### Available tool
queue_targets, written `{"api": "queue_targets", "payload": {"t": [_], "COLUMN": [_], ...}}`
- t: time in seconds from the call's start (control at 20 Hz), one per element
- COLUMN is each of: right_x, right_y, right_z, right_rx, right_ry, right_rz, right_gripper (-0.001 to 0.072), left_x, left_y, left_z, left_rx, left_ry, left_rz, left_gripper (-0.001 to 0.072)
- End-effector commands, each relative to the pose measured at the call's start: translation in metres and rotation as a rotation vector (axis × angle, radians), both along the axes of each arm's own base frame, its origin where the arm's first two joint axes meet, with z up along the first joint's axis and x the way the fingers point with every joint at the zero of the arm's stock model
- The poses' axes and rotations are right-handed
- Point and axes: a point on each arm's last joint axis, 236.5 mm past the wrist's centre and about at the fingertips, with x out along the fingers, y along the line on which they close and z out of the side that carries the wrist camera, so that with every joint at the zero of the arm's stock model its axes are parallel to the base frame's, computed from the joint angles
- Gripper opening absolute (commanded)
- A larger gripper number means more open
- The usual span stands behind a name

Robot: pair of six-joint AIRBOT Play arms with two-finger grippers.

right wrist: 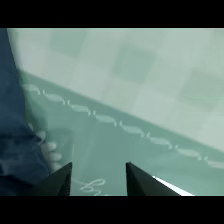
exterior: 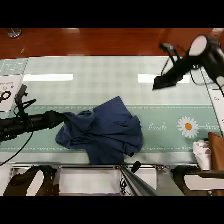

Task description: Fold the shirts.

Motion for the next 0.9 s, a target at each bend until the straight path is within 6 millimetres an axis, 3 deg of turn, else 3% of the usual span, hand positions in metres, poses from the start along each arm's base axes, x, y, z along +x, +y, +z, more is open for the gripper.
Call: {"api": "queue_targets", "payload": {"t": [0.0, 0.15, 0.4, 0.5, 0.8, 0.85], "right_x": [-0.089, -0.158, -0.219, -0.229, -0.213, -0.21], "right_y": [0.012, 0.048, 0.067, 0.084, 0.11, 0.11], "right_z": [-0.035, -0.044, -0.083, -0.087, -0.097, -0.1], "right_rx": [0.19, 0.423, 0.412, 0.438, 0.412, 0.394], "right_ry": [0.184, 0.267, 0.314, 0.328, 0.22, 0.202], "right_rz": [-0.085, -0.202, -0.264, -0.258, -0.287, -0.303], "right_gripper": [0.0524, 0.0592, 0.0591, 0.0591, 0.0586, 0.0547], "left_x": [-0.006, -0.006, -0.006, -0.006, -0.006, -0.006], "left_y": [0.006, 0.007, 0.006, 0.006, 0.006, 0.007], "left_z": [-0.013, -0.014, -0.014, -0.014, -0.014, -0.014], "left_rx": [0.047, 0.053, 0.052, 0.052, 0.052, 0.052], "left_ry": [0.021, 0.02, 0.02, 0.02, 0.02, 0.02], "left_rz": [-0.013, -0.015, -0.015, -0.015, -0.015, -0.015], "left_gripper": [0.0035, 0.0034, 0.0034, 0.0034, 0.0035, 0.0035]}}
